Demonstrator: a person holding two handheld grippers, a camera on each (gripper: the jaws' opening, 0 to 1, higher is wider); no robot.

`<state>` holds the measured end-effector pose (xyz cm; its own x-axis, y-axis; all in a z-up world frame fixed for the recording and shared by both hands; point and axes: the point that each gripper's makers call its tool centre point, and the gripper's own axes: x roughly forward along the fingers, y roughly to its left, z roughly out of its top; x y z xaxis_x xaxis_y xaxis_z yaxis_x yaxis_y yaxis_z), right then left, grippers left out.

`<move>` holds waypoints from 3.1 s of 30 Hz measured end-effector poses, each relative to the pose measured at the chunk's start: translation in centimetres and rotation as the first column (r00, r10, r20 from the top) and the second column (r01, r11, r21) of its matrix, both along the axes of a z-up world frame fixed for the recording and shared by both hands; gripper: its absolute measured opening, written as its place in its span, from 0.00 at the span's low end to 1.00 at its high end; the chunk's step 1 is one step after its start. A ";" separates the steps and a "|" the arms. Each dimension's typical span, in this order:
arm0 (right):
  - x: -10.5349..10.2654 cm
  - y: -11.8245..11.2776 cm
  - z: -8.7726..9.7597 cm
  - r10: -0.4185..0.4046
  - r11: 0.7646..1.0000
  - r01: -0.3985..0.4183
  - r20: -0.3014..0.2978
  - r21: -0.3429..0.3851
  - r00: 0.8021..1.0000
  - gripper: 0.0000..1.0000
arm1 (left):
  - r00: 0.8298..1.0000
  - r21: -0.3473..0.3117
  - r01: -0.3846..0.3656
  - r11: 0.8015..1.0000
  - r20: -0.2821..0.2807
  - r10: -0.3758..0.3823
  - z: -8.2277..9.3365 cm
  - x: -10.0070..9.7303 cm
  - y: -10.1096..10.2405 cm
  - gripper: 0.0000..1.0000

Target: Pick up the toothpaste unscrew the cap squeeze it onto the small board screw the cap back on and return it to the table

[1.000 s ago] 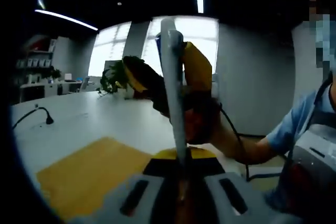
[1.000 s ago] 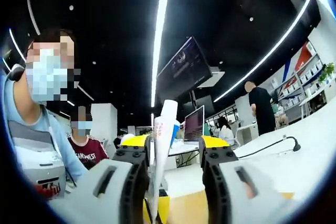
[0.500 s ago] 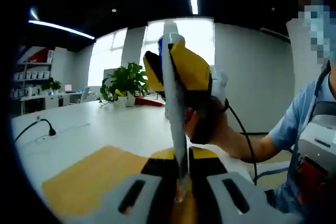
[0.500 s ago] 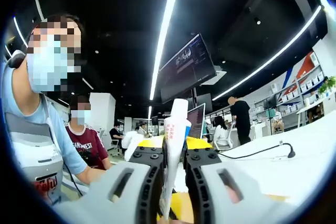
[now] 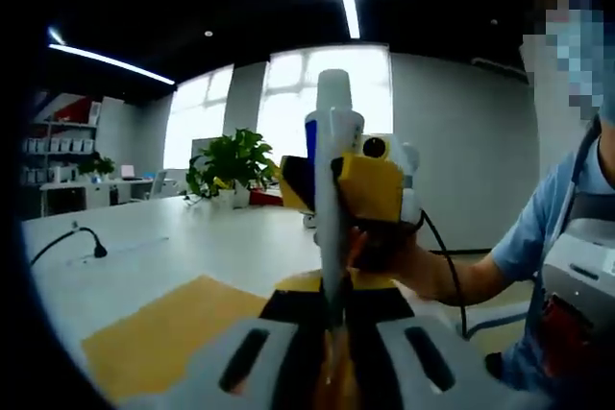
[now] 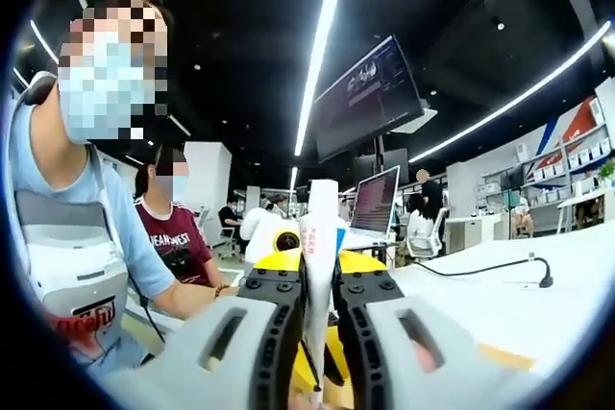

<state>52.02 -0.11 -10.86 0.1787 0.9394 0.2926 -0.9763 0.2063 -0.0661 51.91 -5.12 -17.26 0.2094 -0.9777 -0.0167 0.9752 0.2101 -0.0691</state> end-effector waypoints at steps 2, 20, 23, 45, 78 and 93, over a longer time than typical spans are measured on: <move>-0.1 -0.1 0.2 0.010 1.000 -0.010 -0.001 0.013 1.000 0.11 | 1.000 -0.005 -0.001 1.000 -0.011 0.001 0.1 -0.1 -0.1 0.05; 0.6 -2.1 3.7 -0.117 0.977 0.090 0.134 0.193 0.984 0.48 | 0.997 0.034 0.013 0.999 -0.076 -0.011 -1.3 -0.9 -0.8 0.04; 0.5 -1.3 2.9 -0.098 0.987 0.082 0.111 0.139 0.989 0.28 | 0.997 0.037 0.015 0.999 -0.076 -0.012 -1.4 -1.0 -0.8 0.03; -0.5 -1.4 3.1 -0.120 0.990 0.105 0.157 0.098 0.980 0.20 | 1.000 -0.063 0.008 0.998 0.026 -0.007 1.6 -1.0 -0.6 0.07; 10.6 2.2 9.9 -0.516 0.853 0.511 -0.028 -0.106 0.856 0.32 | 0.622 -0.124 -0.777 0.617 0.000 0.783 5.9 14.3 9.5 0.03; 12.0 4.6 6.5 -0.468 0.879 0.446 -0.124 -0.170 0.875 0.13 | 0.581 -0.088 -0.796 0.599 0.167 0.797 4.7 12.8 8.4 0.03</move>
